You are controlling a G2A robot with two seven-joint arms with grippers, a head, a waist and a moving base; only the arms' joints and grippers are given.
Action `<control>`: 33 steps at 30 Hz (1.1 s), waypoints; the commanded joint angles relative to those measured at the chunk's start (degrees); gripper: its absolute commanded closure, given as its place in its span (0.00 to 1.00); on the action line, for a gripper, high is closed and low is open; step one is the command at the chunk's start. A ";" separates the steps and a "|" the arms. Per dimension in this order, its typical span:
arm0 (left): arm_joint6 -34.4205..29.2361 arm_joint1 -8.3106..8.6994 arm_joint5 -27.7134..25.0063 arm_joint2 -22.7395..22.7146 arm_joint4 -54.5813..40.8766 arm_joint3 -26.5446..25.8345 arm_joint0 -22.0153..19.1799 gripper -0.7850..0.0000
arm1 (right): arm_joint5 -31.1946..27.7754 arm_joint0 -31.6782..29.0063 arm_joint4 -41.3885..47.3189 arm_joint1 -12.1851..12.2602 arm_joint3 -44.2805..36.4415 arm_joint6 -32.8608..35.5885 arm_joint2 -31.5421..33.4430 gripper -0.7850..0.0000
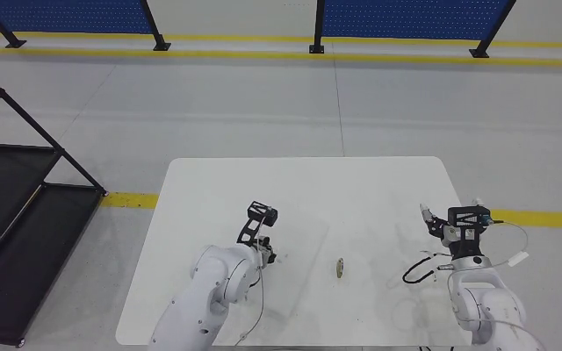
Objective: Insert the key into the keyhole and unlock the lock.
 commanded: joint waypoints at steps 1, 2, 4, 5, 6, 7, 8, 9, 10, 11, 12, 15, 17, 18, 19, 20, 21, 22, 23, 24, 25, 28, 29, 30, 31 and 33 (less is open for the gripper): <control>0.62 0.14 -0.53 -1.23 -1.62 -0.51 0.32 1.00 | 0.00 0.00 0.00 0.00 0.00 0.00 0.00 0.00; 1.10 0.21 -0.66 -1.77 -2.13 -0.74 0.51 1.00 | 0.00 0.00 0.00 0.00 0.00 0.00 0.00 0.00; 1.37 0.37 -0.73 -2.52 -1.77 -0.89 0.71 1.00 | 0.00 0.00 0.00 0.00 0.00 0.00 0.00 0.00; 1.69 0.49 -0.95 -2.57 0.19 -0.95 0.66 1.00 | 0.00 0.00 0.00 0.00 0.00 0.00 0.00 0.00; 2.10 0.60 -1.10 -2.21 2.49 -0.87 0.76 1.00 | 0.00 0.00 0.00 0.00 0.00 0.00 0.00 0.00; 2.83 0.71 -1.30 -1.47 5.74 -0.82 0.87 1.00 | 0.00 0.00 0.00 0.00 0.00 0.00 0.00 0.00; 3.48 0.72 -1.04 -0.62 7.76 -0.78 1.11 1.00 | 0.00 0.00 0.00 0.00 0.00 0.00 0.00 0.00; 3.77 0.73 -1.02 0.23 9.42 -0.69 1.29 1.00 | 0.00 0.00 0.00 0.00 0.00 0.00 0.00 0.00; 4.09 0.74 -1.08 1.03 10.84 -0.71 1.38 1.00 | 0.00 0.00 0.00 0.00 0.00 0.00 0.00 0.00; 4.40 0.75 -1.02 1.64 12.30 -0.72 1.42 1.00 | 0.00 0.00 0.00 0.00 0.00 0.00 0.00 0.00; 4.74 0.78 -1.01 2.30 14.47 -0.65 1.48 1.00 | 0.00 0.00 0.00 0.00 0.00 0.00 0.00 0.00; 6.84 0.82 -0.80 4.60 20.88 -0.91 1.68 1.00 | 0.00 0.00 0.00 0.00 0.00 0.00 0.00 0.00; 9.49 0.94 -0.97 6.10 26.51 -0.40 2.14 1.00 | 0.00 0.00 0.00 0.00 0.00 0.00 0.00 0.00; 10.14 0.95 -0.78 6.84 28.53 -0.05 2.49 1.00 | 0.00 0.00 0.00 0.00 0.00 0.00 0.00 0.00; 10.55 0.94 -0.76 7.48 30.03 0.21 2.72 1.00 | 0.00 0.00 0.00 0.00 0.00 0.00 0.00 0.00; 10.60 0.94 -0.92 8.01 31.66 0.67 2.84 1.00 | 0.00 0.00 0.00 0.00 0.00 0.00 0.00 0.00; 10.52 0.92 -0.97 8.46 33.15 1.07 2.83 1.00 | 0.00 0.00 0.00 0.00 0.00 0.00 0.00 0.00; 10.28 0.88 -1.11 8.88 34.50 1.60 2.76 1.00 | 0.00 0.00 0.00 0.00 0.00 0.00 0.00 0.00; 9.73 0.83 -1.18 9.17 35.50 2.18 2.66 1.00 | 0.00 0.00 0.00 0.00 0.00 0.00 0.00 0.00; 9.13 0.78 -1.37 9.46 36.60 2.69 2.42 1.00 | 0.00 0.00 0.00 0.00 0.00 0.00 0.00 0.00; 8.30 0.69 -1.31 9.60 37.12 3.29 2.27 1.00 | 0.00 0.00 0.00 0.00 0.00 0.00 0.00 0.00; 5.98 0.46 -1.31 9.88 39.55 5.01 1.43 1.00 | 0.00 0.00 0.00 0.00 0.00 0.00 0.00 0.00; 5.41 0.37 -1.38 10.07 40.12 5.38 1.17 1.00 | 0.00 0.00 0.00 0.00 0.00 0.00 0.00 0.00; 4.87 0.28 -1.52 10.18 40.43 5.79 0.98 1.00 | 0.00 0.00 0.00 0.00 0.00 0.00 0.00 0.00; 4.74 0.20 -1.72 10.28 40.59 5.96 0.78 1.00 | 0.00 0.00 0.00 0.00 0.00 0.00 0.00 0.00; 4.64 -0.02 -1.23 9.66 38.55 5.76 0.37 1.00 | 0.00 0.00 0.00 0.00 0.00 0.00 0.00 0.00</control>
